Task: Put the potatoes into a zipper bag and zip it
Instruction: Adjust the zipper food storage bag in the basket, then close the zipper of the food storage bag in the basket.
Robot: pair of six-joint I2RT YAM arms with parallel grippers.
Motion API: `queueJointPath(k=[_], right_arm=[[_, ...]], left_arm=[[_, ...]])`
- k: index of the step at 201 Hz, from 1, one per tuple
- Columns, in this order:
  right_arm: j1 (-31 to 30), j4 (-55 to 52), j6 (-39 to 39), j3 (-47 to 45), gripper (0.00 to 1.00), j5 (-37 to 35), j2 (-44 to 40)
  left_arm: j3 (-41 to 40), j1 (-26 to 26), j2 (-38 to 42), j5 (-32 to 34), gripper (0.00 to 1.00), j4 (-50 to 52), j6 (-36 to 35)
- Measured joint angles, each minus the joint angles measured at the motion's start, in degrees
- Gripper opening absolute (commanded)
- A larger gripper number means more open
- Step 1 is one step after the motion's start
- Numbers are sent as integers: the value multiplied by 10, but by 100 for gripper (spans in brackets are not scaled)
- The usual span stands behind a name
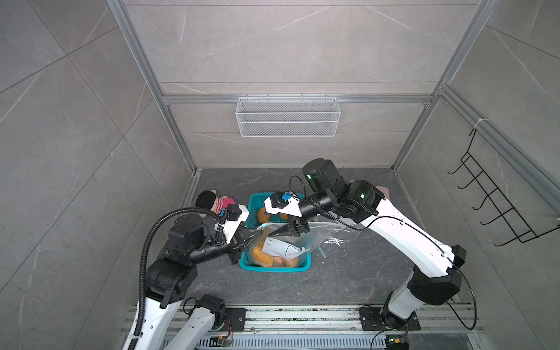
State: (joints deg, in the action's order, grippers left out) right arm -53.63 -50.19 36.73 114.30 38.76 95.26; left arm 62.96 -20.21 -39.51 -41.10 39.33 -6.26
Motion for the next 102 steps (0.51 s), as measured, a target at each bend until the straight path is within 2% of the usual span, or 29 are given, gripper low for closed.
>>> queueJointPath(k=[55, 102], right_arm=[[-14, -5, 3, 1, 66, -34, 0], [-21, 6, -14, 1, 65, -57, -3]], left_arm=[[77, 0, -34, 5, 0, 66, 0], [91, 0, -42, 5, 0, 99, 0]])
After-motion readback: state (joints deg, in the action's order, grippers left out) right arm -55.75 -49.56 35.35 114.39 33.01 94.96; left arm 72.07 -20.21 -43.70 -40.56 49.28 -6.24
